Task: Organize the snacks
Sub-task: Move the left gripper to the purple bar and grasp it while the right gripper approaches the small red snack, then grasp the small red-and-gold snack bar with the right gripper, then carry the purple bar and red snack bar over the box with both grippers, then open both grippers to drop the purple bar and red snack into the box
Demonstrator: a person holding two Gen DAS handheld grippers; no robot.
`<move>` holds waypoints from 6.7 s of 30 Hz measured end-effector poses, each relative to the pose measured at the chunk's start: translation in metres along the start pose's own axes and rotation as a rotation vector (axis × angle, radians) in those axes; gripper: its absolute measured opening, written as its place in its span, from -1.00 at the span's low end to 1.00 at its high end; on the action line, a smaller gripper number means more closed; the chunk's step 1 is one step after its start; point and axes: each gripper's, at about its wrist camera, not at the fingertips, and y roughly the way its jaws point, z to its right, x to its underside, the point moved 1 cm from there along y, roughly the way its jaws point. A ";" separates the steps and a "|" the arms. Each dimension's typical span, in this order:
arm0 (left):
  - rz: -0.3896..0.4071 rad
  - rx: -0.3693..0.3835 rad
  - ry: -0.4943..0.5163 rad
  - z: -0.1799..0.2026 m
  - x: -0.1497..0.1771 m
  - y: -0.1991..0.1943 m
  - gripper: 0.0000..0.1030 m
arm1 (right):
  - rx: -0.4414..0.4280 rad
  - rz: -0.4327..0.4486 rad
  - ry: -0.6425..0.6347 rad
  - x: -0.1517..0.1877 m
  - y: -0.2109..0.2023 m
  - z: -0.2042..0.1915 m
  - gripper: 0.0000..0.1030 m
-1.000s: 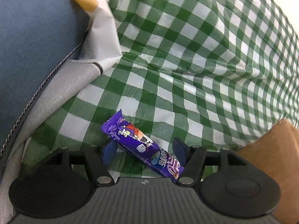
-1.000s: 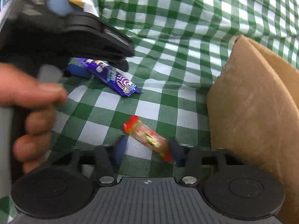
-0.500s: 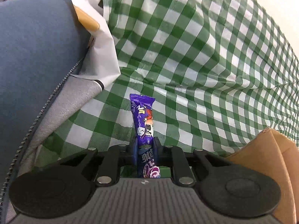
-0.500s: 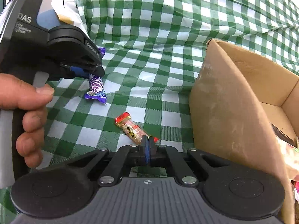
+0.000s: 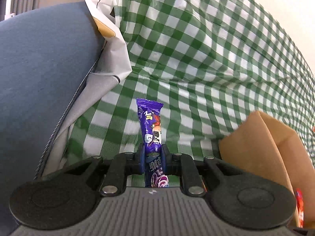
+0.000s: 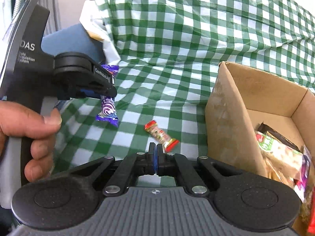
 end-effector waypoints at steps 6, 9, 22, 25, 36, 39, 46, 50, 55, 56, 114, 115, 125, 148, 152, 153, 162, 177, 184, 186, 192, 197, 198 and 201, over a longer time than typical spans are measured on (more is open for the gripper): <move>-0.145 -0.008 0.037 -0.010 0.014 -0.035 -0.66 | -0.019 -0.008 -0.036 0.016 -0.035 -0.005 -1.00; -0.268 -0.014 0.066 -0.013 0.035 -0.041 -0.66 | 0.013 -0.006 -0.005 0.018 -0.041 -0.001 -0.96; -0.299 -0.003 -0.045 -0.018 0.074 -0.022 -0.50 | -0.029 -0.159 -0.005 -0.050 0.061 -0.005 0.03; -0.318 -0.002 -0.015 -0.011 0.076 -0.015 -0.39 | -0.004 -0.200 -0.025 -0.054 0.091 -0.009 0.14; -0.336 0.024 -0.003 -0.006 0.074 -0.007 -0.35 | -0.025 -0.285 -0.078 -0.046 0.133 -0.007 -0.47; -0.335 0.027 -0.009 -0.010 0.074 -0.009 -0.36 | -0.053 -0.282 -0.073 -0.046 0.126 -0.008 -0.65; -0.331 0.018 -0.040 -0.015 0.075 -0.011 -0.54 | -0.062 -0.206 0.004 -0.052 0.061 -0.001 -0.67; -0.320 0.020 -0.053 -0.018 0.076 -0.014 -0.65 | -0.067 -0.181 0.046 -0.040 0.012 0.011 -0.66; -0.291 0.039 -0.084 -0.022 0.078 -0.024 -0.67 | -0.115 -0.147 0.080 -0.011 -0.046 0.023 -0.66; -0.285 0.042 -0.086 -0.022 0.079 -0.027 -0.67 | -0.129 -0.137 0.080 -0.004 -0.056 0.024 -0.66; 0.058 0.089 0.047 0.062 0.135 -0.135 -0.67 | -0.204 0.302 0.061 0.083 -0.172 0.097 -0.66; 0.056 0.088 0.051 0.063 0.135 -0.135 -0.67 | -0.183 0.319 0.064 0.081 -0.172 0.100 -0.66; 0.112 0.096 0.097 0.097 0.106 -0.152 -0.67 | 0.035 0.366 0.175 0.071 -0.160 0.143 -0.66; 0.201 0.257 0.251 0.251 0.063 -0.151 -0.67 | 0.208 0.326 0.288 0.069 -0.141 0.187 -0.66; 0.187 0.257 0.259 0.255 0.067 -0.143 -0.67 | 0.209 0.329 0.298 0.069 -0.141 0.190 -0.65; 0.184 0.257 0.259 0.255 0.068 -0.143 -0.67 | 0.210 0.330 0.300 0.069 -0.141 0.191 -0.66; 0.169 0.263 0.277 0.263 0.072 -0.138 -0.67 | 0.213 0.338 0.317 0.069 -0.142 0.195 -0.65; 0.165 0.281 0.281 0.266 0.072 -0.139 -0.67 | 0.246 0.374 0.318 0.069 -0.148 0.196 -0.65; 0.154 0.307 0.296 0.270 0.073 -0.140 -0.42 | 0.270 0.384 0.319 0.069 -0.150 0.195 -0.48; 0.165 0.305 0.291 0.269 0.074 -0.143 0.03 | 0.290 0.391 0.326 0.069 -0.152 0.195 0.06; 0.183 0.308 0.267 0.260 0.075 -0.153 0.15 | 0.316 0.409 0.338 0.071 -0.158 0.197 0.49; 0.216 0.286 0.265 0.248 0.088 -0.167 0.54 | 0.336 0.419 0.325 0.075 -0.163 0.195 0.89; 0.221 0.278 0.266 0.244 0.092 -0.170 0.58 | 0.340 0.422 0.321 0.076 -0.165 0.194 0.93; 0.219 0.254 0.257 0.232 0.106 -0.176 0.61 | 0.329 0.407 0.303 0.076 -0.168 0.191 0.99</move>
